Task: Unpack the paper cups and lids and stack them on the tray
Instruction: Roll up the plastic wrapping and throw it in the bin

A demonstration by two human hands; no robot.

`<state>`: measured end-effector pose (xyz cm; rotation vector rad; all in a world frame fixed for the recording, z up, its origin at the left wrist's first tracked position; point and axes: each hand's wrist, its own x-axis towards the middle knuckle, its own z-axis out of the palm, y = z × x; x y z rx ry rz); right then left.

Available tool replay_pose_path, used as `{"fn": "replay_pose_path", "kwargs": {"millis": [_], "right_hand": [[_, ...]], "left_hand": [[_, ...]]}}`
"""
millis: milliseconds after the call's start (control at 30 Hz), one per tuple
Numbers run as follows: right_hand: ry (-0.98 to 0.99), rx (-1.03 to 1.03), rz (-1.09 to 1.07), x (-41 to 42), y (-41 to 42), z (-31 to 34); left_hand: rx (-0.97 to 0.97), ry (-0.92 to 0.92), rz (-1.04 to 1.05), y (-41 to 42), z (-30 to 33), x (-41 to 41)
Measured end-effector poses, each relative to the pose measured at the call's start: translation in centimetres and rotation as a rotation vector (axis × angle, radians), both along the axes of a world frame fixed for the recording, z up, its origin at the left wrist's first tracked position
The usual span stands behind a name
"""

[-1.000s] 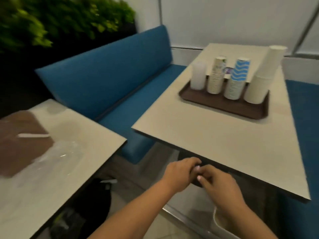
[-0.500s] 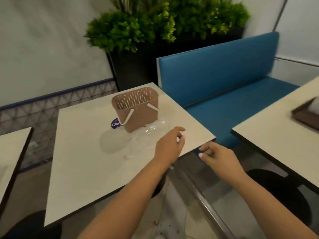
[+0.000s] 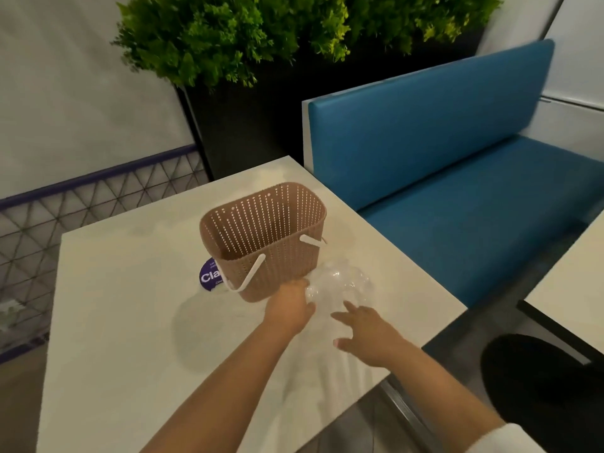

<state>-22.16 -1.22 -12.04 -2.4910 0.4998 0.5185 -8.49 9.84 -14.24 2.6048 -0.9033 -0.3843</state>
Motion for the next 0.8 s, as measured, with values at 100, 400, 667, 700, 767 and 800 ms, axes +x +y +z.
{"fn": "replay_pose_path", "kwargs": {"millis": [100, 400, 667, 700, 767, 800], "right_hand": [[0.119, -0.078, 0.076, 2.0, -0.2, -2.3], [0.246, -0.063, 0.106, 3.4, -1.4, -4.4], [0.111, 0.063, 0.026, 2.6, -1.6, -1.3], [0.010, 0.139, -0.084, 2.6, -2.0, -0.3], [-0.215, 0.306, -0.376, 2.7, -3.6, 2.3], [-0.315, 0.411, -0.526, 2.7, -4.6, 3.9]], "left_hand": [[0.210, 0.007, -0.041, -1.7, -2.4, 1.3], [0.077, -0.040, -0.012, -2.4, 1.0, 3.2], [-0.495, 0.179, 0.074, -1.5, 11.8, 2.6], [-0.633, 0.353, 0.109, -1.4, 13.0, 2.5], [-0.883, 0.731, 0.167, -1.1, 15.1, 2.0], [-0.955, 0.860, 0.174, -1.1, 15.9, 1.7]]}}
